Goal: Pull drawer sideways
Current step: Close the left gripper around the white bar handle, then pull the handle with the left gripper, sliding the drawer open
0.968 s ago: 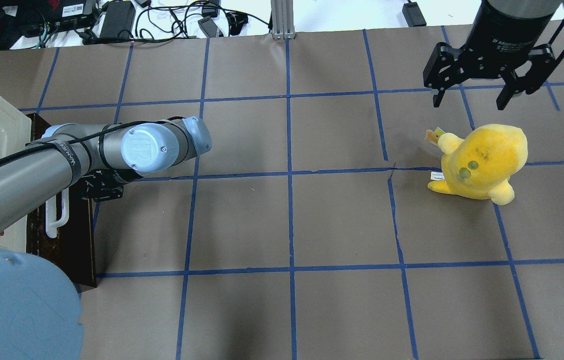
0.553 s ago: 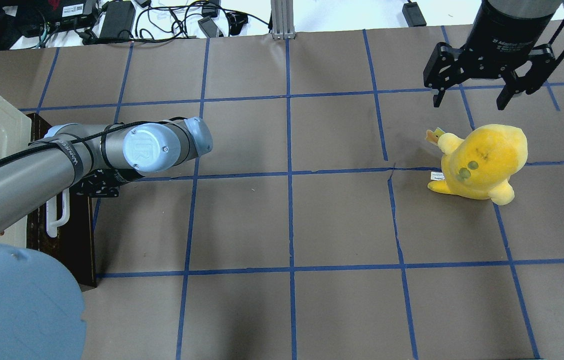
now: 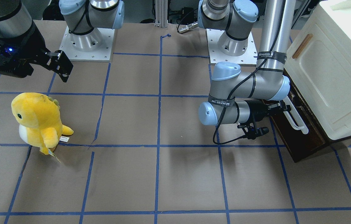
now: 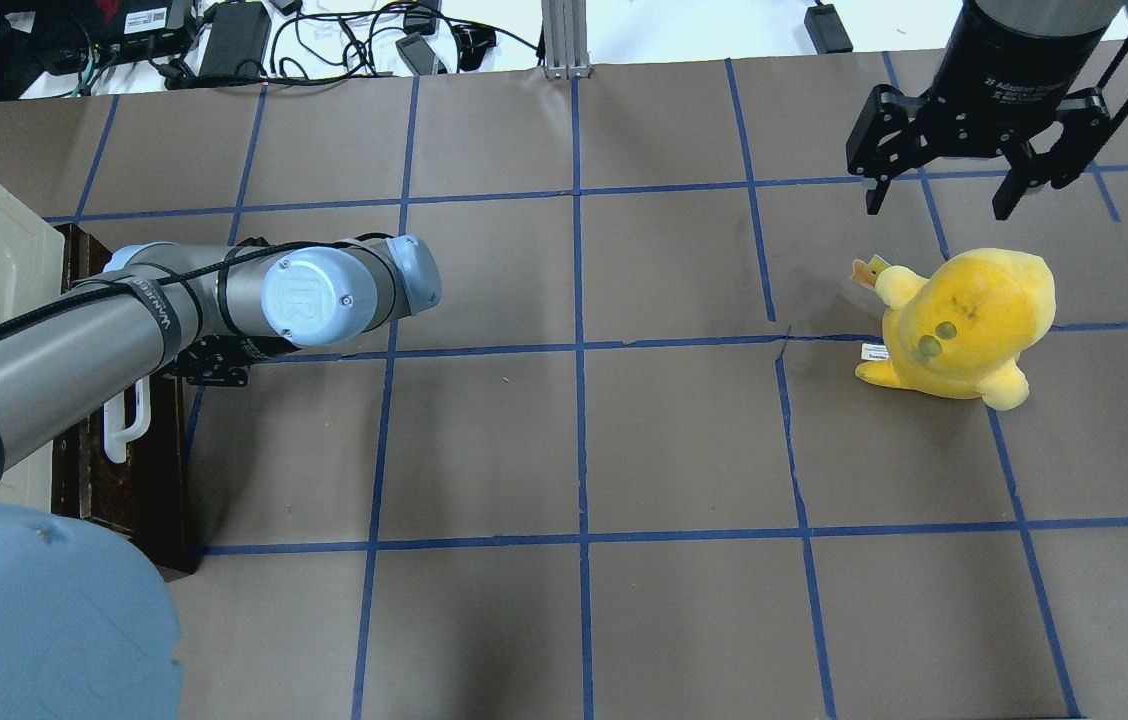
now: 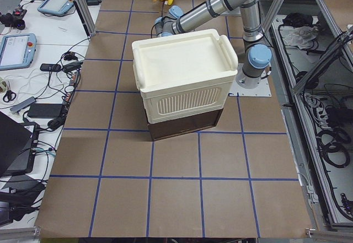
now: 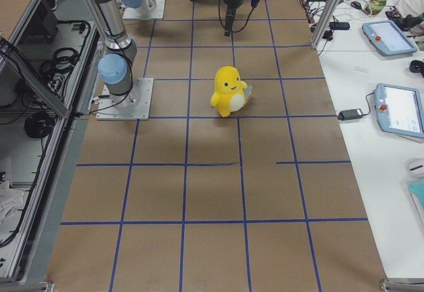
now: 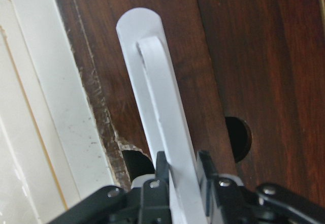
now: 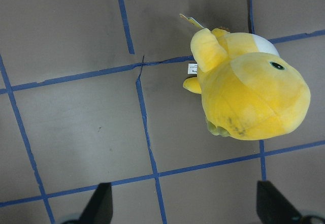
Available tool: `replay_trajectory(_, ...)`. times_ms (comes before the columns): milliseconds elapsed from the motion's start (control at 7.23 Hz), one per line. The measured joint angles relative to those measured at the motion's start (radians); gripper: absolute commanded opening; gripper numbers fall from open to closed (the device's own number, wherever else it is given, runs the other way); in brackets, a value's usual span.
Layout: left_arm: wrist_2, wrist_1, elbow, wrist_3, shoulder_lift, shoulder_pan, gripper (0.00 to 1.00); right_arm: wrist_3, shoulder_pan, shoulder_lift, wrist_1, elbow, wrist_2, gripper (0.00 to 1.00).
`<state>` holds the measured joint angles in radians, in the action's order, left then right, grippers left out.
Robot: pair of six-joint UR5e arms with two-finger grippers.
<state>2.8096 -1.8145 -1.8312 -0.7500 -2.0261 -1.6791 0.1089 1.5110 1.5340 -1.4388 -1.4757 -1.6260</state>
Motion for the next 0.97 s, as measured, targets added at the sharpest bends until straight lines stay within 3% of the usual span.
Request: replay_trajectory(968,-0.002,0.008,0.003,0.003,-0.008,-0.085,0.19,0.000,0.000,0.000,0.000,0.000,0.000,1.00)
